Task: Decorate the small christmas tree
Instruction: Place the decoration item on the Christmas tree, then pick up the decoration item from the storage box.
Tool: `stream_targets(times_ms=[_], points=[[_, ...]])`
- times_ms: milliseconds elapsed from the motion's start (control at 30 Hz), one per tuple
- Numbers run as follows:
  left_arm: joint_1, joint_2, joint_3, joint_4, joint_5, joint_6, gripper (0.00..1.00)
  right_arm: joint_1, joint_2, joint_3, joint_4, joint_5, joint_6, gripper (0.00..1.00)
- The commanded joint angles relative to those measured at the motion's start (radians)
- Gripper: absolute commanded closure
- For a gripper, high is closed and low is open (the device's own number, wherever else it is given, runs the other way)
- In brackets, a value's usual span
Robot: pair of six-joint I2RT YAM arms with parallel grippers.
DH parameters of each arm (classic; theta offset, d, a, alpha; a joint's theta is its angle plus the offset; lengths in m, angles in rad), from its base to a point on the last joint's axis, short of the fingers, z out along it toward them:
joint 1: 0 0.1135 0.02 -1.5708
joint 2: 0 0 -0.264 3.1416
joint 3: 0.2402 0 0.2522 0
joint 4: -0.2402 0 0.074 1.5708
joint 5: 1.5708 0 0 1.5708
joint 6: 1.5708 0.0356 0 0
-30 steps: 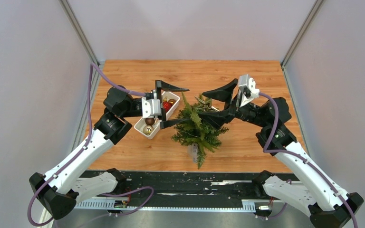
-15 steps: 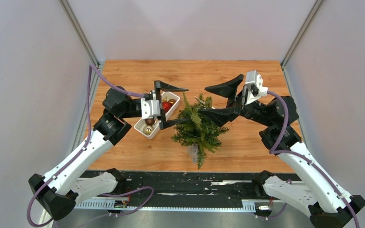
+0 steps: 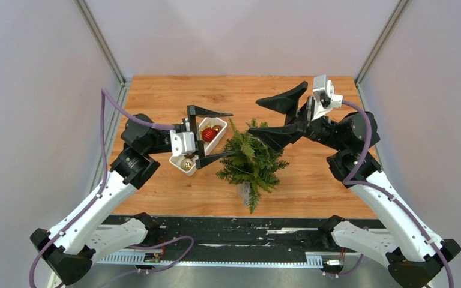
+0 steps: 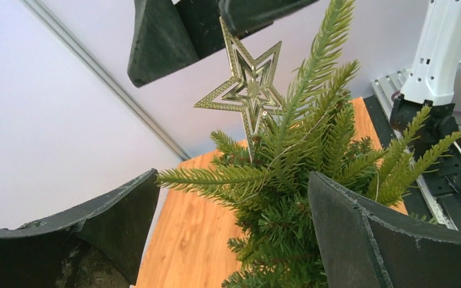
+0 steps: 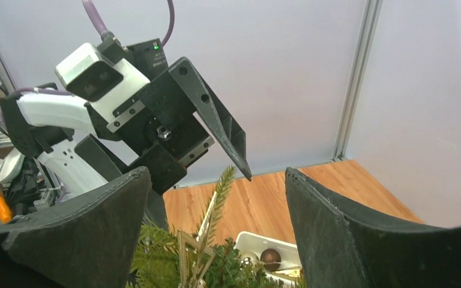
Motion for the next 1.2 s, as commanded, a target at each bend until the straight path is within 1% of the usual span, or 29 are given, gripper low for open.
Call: stream_targets(times_ms=[0, 100, 233, 400, 433, 533, 600, 633, 733, 800, 933, 967, 1000, 1033, 1067, 1100, 1133, 1167], points=[[0.004, -0.059, -0.013, -0.023, -0.016, 0.022, 0.0, 0.004, 0.004, 0.087, 0.067, -0.013, 0.067, 0.15], [0.007, -0.092, -0.037, -0.024, -0.021, 0.013, 0.0, 0.005, 0.011, 0.124, 0.073, 0.008, 0.086, 0.14], [0.029, -0.156, -0.068, -0.005, -0.054, -0.039, 0.0, 0.004, 0.014, 0.17, 0.073, 0.074, 0.103, 0.13], [0.067, -0.234, -0.097, -0.034, -0.136, -0.15, 0.0, 0.004, 0.006, 0.228, 0.012, 0.239, 0.092, 0.13], [0.084, -0.257, -0.102, -0.049, -0.151, -0.187, 0.0, 0.004, 0.004, 0.236, -0.007, 0.288, 0.088, 0.13], [0.134, -0.291, -0.109, -0.101, -0.26, -0.285, 0.0, 0.004, 0.009, 0.263, -0.076, 0.436, 0.072, 0.12], [0.176, -0.305, -0.102, -0.15, -0.305, -0.344, 0.0, 0.003, 0.028, 0.302, -0.134, 0.507, 0.058, 0.12], [0.2, -0.314, -0.101, -0.188, -0.312, -0.366, 0.0, 0.002, 0.041, 0.318, -0.149, 0.522, 0.053, 0.12], [0.241, -0.329, -0.092, -0.222, -0.325, -0.406, 0.0, 0.003, 0.082, 0.37, -0.172, 0.526, 0.053, 0.12], [0.265, -0.321, -0.07, -0.265, -0.348, -0.455, 0.0, 0.003, 0.102, 0.403, -0.205, 0.565, 0.054, 0.12], [0.329, -0.236, 0.016, -0.453, -0.402, -0.55, 0.0, -0.014, 0.108, 0.428, -0.301, 0.712, 0.026, 0.11], [0.343, -0.176, 0.062, -0.54, -0.382, -0.546, 0.0, -0.026, 0.104, 0.421, -0.312, 0.728, 0.014, 0.1], [0.375, -0.104, 0.088, -0.592, -0.364, -0.535, 0.0, -0.039, 0.099, 0.412, -0.323, 0.735, 0.002, 0.09], [0.394, -0.063, 0.148, -0.69, -0.315, -0.493, 0.0, -0.057, 0.094, 0.404, -0.339, 0.732, -0.008, 0.08], [0.443, 0.019, 0.179, -0.731, -0.284, -0.436, 0.0, -0.079, 0.091, 0.398, -0.357, 0.718, -0.012, 0.08], [0.471, 0.058, 0.234, -0.8, -0.199, -0.403, 0.0, -0.106, 0.091, 0.394, -0.379, 0.692, -0.01, 0.07], [0.526, 0.139, 0.265, -0.831, -0.157, -0.32, 0.01, -0.154, 0.092, 0.389, -0.4, 0.643, -0.002, 0.07], [0.546, 0.177, 0.331, -0.894, -0.077, -0.27, 0.01, -0.197, 0.093, 0.385, -0.42, 0.601, 0.009, 0.07]])
